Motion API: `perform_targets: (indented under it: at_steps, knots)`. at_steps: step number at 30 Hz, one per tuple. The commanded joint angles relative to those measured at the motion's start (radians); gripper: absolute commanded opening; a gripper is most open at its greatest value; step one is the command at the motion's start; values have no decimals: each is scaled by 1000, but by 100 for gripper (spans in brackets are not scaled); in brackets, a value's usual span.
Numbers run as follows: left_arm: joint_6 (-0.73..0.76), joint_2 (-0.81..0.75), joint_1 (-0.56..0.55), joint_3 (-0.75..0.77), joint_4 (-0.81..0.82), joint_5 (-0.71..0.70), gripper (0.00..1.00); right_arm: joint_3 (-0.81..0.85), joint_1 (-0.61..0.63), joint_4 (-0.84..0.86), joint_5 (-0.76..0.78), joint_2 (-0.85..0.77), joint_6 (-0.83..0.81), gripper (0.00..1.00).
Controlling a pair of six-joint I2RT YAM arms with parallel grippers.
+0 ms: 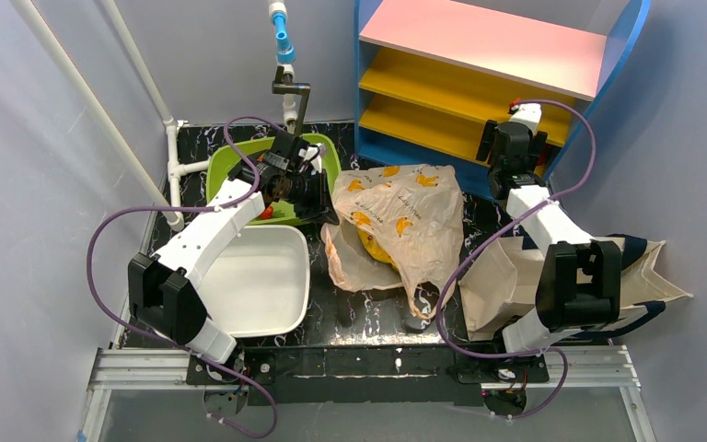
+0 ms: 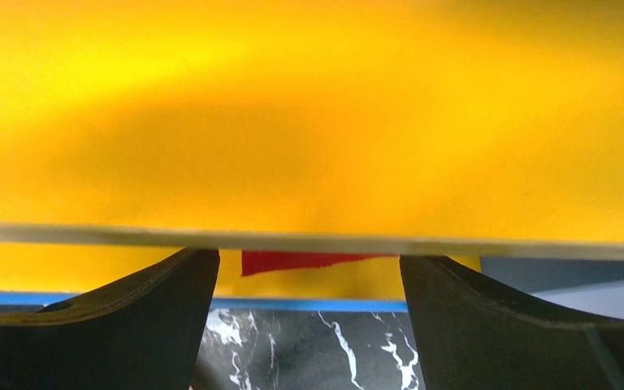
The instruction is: Place the food into the grocery bag and tie it
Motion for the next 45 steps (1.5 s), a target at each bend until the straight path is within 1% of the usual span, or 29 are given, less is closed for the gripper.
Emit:
perform_targets:
  at_steps: [1,6,13,16,18,26,28,29,30,35,39,42,45]
  knots:
    - [0,-47,7,-13,2,12,0,1,2,191,19,-13,-43,88]
    - [0,-56,7,-27,3,14,0,2,1,221,79,25,-77,88]
    - [0,-85,6,-54,-4,12,0,-16,-5,267,93,85,-106,87]
    - [-1,-98,7,-74,-4,10,0,-25,-16,264,95,110,-93,82]
    - [-5,-107,7,-87,-5,8,0,-40,-25,262,99,115,-75,74]
    - [-16,-131,6,-119,6,2,0,-128,-40,233,112,81,-23,34]
    - [-17,-133,7,-119,6,0,0,-143,-48,218,91,69,-17,21]
    - [-16,-136,7,-119,7,0,0,-147,-52,207,76,62,-14,10]
    - [-17,-134,6,-117,5,0,0,-145,-55,195,66,54,-13,1]
    - [-28,-131,7,-96,-2,0,0,-114,-55,59,-26,-19,31,1]
    - [-46,-110,6,-38,-28,-14,0,-68,-49,-144,-119,-109,162,1]
    - [-65,-81,7,17,-59,-27,0,-62,-29,-250,-149,-185,243,1]
    - [-106,-24,7,109,-108,-35,0,-55,-2,-388,-211,-275,321,1]
